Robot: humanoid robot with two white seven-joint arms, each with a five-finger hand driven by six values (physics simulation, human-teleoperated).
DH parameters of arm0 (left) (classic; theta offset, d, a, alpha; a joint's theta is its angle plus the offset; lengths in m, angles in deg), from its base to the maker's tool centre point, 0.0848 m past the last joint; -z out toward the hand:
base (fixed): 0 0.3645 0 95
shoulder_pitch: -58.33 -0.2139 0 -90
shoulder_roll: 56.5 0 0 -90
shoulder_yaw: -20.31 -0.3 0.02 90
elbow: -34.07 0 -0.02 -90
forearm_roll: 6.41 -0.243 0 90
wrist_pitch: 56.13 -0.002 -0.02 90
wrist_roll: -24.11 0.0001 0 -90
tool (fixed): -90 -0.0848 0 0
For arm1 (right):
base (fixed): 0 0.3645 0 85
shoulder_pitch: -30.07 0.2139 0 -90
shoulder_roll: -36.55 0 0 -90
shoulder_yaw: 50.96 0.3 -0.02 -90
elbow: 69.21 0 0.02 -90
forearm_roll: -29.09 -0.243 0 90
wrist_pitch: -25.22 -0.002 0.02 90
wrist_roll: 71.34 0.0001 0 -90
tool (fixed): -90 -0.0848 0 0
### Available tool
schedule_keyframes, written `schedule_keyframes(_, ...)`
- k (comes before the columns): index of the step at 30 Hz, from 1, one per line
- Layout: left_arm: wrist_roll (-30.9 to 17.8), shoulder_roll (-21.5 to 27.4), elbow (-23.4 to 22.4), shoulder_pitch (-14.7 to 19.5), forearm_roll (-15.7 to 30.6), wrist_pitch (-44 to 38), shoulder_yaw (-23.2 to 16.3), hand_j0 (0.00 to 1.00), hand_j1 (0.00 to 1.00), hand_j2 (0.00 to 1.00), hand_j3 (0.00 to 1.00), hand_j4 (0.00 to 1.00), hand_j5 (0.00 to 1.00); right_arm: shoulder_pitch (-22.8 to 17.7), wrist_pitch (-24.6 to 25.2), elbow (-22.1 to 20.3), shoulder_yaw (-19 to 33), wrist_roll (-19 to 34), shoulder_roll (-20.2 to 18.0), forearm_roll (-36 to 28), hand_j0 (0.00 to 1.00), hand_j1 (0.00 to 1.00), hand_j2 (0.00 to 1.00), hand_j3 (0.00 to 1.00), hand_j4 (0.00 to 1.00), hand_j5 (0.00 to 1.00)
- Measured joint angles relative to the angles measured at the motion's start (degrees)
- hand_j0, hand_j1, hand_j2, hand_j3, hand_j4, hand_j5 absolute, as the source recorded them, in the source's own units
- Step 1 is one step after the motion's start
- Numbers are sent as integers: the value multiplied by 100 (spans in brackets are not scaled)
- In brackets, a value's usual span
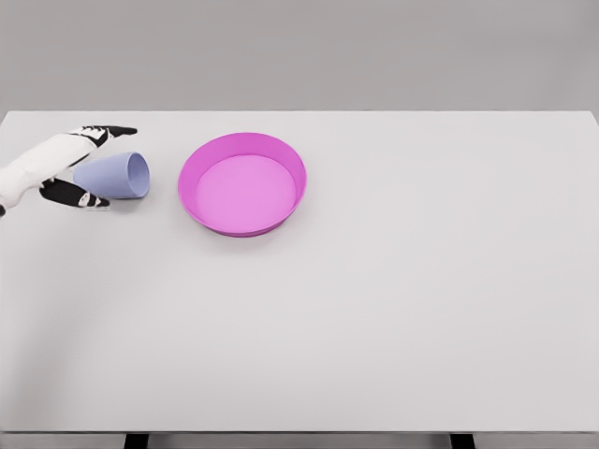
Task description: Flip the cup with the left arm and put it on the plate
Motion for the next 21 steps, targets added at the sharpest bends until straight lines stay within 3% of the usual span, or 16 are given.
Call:
schedule_keyframes(11,7,-358,-509,202,-473,1,-8,100,100,100,100,100,100,0,0,0,0,0,0,0,100,100,100,100,100,100)
schedule_keyframes(21,15,-399,-747,264,-559,1,22,96,96,96,96,96,96,0,0,0,-1,0,0,1,100,100,100,100,100,100)
